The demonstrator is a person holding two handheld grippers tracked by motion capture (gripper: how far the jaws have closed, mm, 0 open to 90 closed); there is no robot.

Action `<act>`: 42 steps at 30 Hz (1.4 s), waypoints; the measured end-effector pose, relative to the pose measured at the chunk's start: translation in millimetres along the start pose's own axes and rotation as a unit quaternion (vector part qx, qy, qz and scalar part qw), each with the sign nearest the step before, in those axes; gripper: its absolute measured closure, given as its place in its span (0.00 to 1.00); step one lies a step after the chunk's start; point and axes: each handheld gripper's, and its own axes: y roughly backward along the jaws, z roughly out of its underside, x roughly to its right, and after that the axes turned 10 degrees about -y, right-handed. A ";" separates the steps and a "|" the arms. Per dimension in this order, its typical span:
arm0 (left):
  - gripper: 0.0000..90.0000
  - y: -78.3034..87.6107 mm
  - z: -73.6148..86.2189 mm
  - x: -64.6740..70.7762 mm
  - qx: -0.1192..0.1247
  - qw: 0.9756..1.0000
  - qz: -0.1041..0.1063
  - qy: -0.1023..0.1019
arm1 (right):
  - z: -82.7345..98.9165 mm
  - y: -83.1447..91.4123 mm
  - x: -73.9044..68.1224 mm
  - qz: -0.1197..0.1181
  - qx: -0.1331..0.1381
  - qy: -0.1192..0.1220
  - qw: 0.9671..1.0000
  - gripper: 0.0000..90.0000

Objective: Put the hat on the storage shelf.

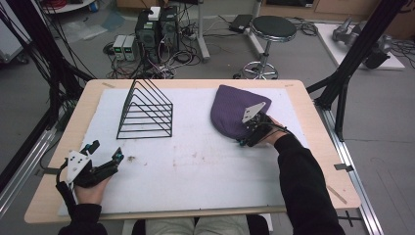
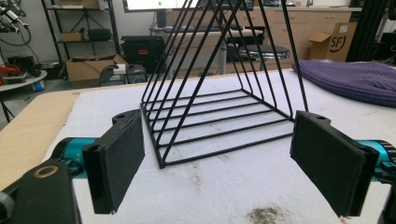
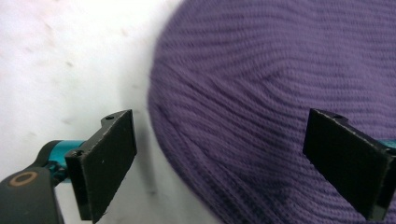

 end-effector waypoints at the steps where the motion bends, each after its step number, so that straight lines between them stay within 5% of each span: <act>1: 0.20 -0.1 -0.1 0.1 0.000 1.000 0.001 -0.001 | 0.8 -1.3 0.5 0.001 -0.004 0.000 1.000 0.10; 5: 0.20 -0.6 -0.1 0.9 0.000 1.000 0.000 -0.001 | 0.2 -3.2 4.3 0.021 0.006 -0.008 1.000 0.11; 14: 0.20 0.2 -0.3 0.4 0.001 1.000 0.000 -0.003 | 5.1 -1.6 11.4 -0.034 0.010 -0.057 0.998 0.42; 17: 0.20 0.3 -0.2 0.0 0.001 1.000 0.000 -0.003 | 4.0 -0.5 10.9 -0.003 0.016 -0.088 0.996 0.64; 21: 0.20 0.5 -0.2 -0.2 0.002 1.000 -0.002 -0.001 | 0.4 -1.3 9.3 0.024 0.012 -0.111 0.993 0.76; 26: 0.20 0.4 -0.2 -0.2 0.001 1.000 -0.001 -0.003 | -1.2 -1.4 7.0 0.043 0.010 -0.124 0.991 0.81; 42: 0.20 0.7 -0.4 -0.3 0.003 1.000 -0.001 -0.002 | -6.5 5.9 4.3 0.068 0.021 -0.103 0.992 0.83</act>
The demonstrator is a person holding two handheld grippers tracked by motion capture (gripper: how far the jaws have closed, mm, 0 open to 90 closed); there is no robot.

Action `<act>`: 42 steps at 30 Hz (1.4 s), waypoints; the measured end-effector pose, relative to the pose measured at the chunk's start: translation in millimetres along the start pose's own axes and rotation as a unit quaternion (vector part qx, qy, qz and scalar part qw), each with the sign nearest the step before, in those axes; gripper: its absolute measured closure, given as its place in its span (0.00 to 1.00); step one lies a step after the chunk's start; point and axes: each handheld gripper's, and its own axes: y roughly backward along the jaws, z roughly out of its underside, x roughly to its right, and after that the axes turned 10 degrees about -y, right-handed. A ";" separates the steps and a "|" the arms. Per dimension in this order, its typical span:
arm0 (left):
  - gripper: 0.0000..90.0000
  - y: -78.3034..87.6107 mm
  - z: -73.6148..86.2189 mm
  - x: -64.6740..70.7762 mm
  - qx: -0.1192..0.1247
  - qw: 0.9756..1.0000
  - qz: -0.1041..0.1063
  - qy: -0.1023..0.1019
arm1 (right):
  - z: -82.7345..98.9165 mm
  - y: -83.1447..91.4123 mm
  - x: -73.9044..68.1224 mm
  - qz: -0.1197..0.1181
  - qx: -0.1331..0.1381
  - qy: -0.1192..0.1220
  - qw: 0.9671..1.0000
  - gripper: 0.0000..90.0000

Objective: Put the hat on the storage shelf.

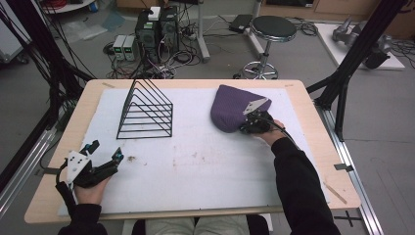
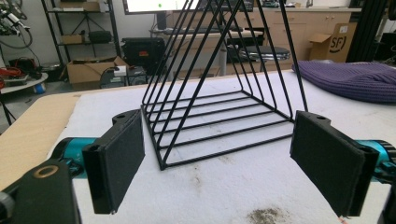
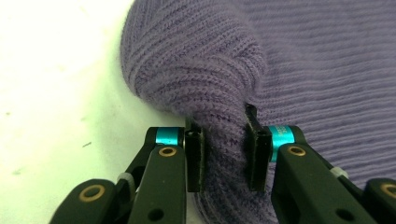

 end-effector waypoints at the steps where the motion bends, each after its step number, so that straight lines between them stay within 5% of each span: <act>1: 0.20 0.1 -0.2 0.2 0.001 1.000 0.000 -0.001 | -0.8 2.1 0.4 0.004 0.005 0.001 1.000 0.83; 8: 0.20 -0.3 -0.4 0.6 0.001 1.000 0.003 -0.003 | -7.5 21.1 2.1 0.017 0.059 -0.009 0.998 0.83; 17: 0.20 -0.5 -0.4 0.9 0.002 1.000 0.004 -0.005 | -13.5 44.3 3.5 0.022 0.126 -0.034 0.991 0.83; 27: 0.20 -1.3 -0.6 2.2 0.003 1.000 0.009 -0.005 | -18.1 63.9 3.4 0.016 0.165 -0.033 0.986 0.83; 34: 0.20 -1.9 -0.8 2.8 0.003 1.000 0.012 -0.007 | -25.3 80.3 7.2 0.025 0.202 -0.056 0.978 0.83; 41: 0.20 -2.2 -0.6 2.5 0.004 1.000 0.012 -0.007 | -32.0 97.7 10.1 0.020 0.253 -0.083 0.964 0.83; 42: 0.20 -2.2 -0.6 2.5 0.004 1.000 0.012 -0.007 | -32.0 97.7 10.1 0.020 0.253 -0.083 0.964 0.83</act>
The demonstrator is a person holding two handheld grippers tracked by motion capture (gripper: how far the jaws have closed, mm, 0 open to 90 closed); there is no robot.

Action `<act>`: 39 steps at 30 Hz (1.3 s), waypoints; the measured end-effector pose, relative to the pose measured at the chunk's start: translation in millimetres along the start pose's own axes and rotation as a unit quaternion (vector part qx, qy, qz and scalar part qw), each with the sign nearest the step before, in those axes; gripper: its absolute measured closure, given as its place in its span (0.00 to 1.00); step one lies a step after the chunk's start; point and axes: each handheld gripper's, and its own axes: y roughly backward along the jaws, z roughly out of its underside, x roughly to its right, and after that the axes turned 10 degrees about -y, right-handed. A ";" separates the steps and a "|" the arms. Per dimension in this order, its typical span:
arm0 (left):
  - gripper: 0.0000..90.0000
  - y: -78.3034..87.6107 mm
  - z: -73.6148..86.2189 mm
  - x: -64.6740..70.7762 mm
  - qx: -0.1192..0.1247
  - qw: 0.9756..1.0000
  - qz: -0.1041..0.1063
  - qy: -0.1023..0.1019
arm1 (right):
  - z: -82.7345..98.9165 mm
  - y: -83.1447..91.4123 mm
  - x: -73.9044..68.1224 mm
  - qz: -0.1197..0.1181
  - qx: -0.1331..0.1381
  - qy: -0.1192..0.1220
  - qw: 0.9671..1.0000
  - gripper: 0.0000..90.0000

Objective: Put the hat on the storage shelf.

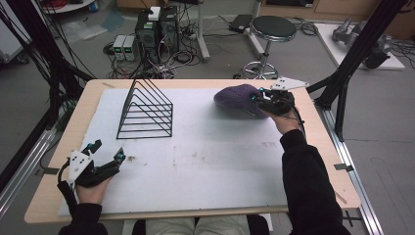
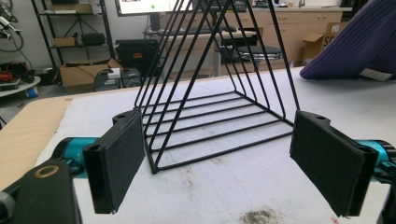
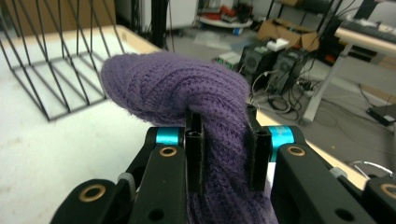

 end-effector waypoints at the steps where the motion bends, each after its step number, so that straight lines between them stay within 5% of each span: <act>1: 0.20 0.1 -0.1 0.1 0.000 1.000 0.000 0.001 | -2.6 3.3 0.8 0.001 0.016 -0.007 1.000 0.83; 10: 0.20 -0.4 -0.3 0.8 0.000 1.000 0.002 0.003 | -25.9 17.4 -13.5 -0.017 0.047 -0.018 0.999 0.82; 17: 0.20 -0.8 -1.0 0.6 0.006 1.000 0.004 0.005 | -52.5 27.3 -36.9 -0.064 0.084 -0.034 0.994 0.82; 26: 0.20 0.2 -4.3 -1.0 0.013 1.000 0.007 0.006 | -71.7 25.8 -59.1 -0.094 0.095 -0.044 0.990 0.81; 39: 0.17 -1.6 -15.6 1.4 0.036 0.999 0.021 0.005 | -87.5 32.6 -82.0 -0.142 0.135 -0.068 0.978 0.81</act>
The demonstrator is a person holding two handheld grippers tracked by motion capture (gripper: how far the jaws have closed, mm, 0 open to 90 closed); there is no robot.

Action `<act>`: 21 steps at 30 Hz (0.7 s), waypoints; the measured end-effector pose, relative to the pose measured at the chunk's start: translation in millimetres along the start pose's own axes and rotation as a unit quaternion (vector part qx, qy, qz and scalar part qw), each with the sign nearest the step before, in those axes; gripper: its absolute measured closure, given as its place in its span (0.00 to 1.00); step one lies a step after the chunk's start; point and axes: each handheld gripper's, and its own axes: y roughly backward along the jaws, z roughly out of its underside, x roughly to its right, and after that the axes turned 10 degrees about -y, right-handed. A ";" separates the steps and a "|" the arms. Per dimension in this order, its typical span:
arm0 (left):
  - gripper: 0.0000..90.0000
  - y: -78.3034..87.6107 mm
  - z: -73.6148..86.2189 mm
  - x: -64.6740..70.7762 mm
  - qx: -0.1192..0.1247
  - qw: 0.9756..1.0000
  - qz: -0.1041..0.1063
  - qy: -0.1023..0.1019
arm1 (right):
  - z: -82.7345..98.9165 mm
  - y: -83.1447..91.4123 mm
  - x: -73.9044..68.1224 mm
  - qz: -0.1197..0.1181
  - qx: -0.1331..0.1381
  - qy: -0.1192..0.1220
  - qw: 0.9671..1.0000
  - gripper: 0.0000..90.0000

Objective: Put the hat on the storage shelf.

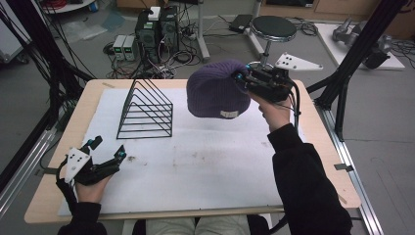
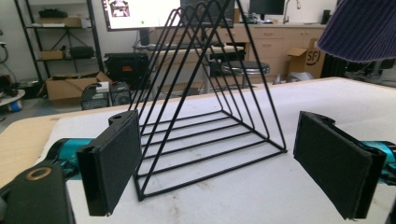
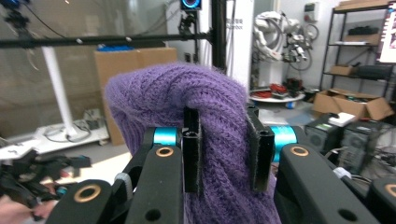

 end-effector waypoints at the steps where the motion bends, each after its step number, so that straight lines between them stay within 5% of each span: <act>1: 0.17 -0.3 -1.6 0.7 0.001 1.000 0.003 0.000 | -1.0 -0.3 -2.1 -0.001 0.002 -0.002 1.000 0.81; 10: 0.16 -8.4 -21.3 8.8 0.022 0.999 0.045 0.005 | -7.3 -7.7 -20.9 -0.029 0.023 -0.013 0.999 0.80; 12: 0.16 -13.1 -28.3 9.0 0.023 0.997 0.073 0.013 | -7.6 -9.9 -24.9 -0.033 0.023 -0.014 0.999 0.80; 21: 0.16 -22.2 -47.8 8.8 0.052 0.992 0.117 0.026 | -6.4 -25.0 -42.5 -0.047 0.010 -0.018 0.999 0.80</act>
